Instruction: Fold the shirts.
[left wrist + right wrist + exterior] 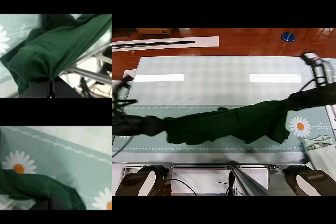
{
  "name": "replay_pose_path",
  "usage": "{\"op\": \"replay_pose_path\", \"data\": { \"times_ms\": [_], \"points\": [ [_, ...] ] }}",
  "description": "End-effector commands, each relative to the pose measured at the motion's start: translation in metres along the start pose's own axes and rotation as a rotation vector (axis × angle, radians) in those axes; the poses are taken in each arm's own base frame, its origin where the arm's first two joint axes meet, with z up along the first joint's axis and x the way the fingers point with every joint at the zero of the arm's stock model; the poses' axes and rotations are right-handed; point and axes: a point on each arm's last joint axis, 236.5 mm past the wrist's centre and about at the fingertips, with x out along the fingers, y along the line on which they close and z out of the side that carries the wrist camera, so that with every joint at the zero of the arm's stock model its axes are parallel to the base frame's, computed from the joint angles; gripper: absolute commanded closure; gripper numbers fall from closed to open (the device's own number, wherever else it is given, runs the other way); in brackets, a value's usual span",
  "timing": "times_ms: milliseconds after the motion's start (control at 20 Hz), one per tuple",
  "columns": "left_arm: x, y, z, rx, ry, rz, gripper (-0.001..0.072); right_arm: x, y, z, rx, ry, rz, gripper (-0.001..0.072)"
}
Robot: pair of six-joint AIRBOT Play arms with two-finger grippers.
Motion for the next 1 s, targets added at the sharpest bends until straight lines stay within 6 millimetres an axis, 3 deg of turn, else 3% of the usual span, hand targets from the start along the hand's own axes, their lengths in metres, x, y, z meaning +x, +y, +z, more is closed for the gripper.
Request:
{"op": "replay_pose_path", "data": {
  "times_ms": [0, 150, 300, 600, 800, 950],
  "points": [
    [0.073, 0.048, -0.007, -0.045, -0.043, 0.015, 0.0685, 0.064, -0.016, 0.027, 0.011, -0.053, -0.007, 0.0686],
    [0.113, 0.071, -0.009, -0.039, -0.033, 0.065, 0.0684, 0.101, -0.018, 0.041, 0.017, -0.06, 0.02, 0.0686],
    [0.133, 0.084, 0.002, -0.046, -0.04, 0.103, 0.0683, 0.124, -0.028, 0.046, 0.023, -0.055, -0.002, 0.0685],
    [0.149, 0.093, -0.003, -0.037, 0.011, 0.115, 0.0684, 0.125, -0.053, 0.07, -0.061, -0.152, -0.109, 0.0684],
    [0.167, 0.083, -0.016, 0.018, 0.062, 0.111, 0.0684, 0.135, -0.058, 0.068, -0.081, -0.135, -0.122, 0.0685],
    [0.181, 0.077, -0.027, 0.036, 0.107, 0.105, 0.0684, 0.145, -0.04, 0.051, -0.01, -0.063, -0.034, 0.0684]
  ]
}}
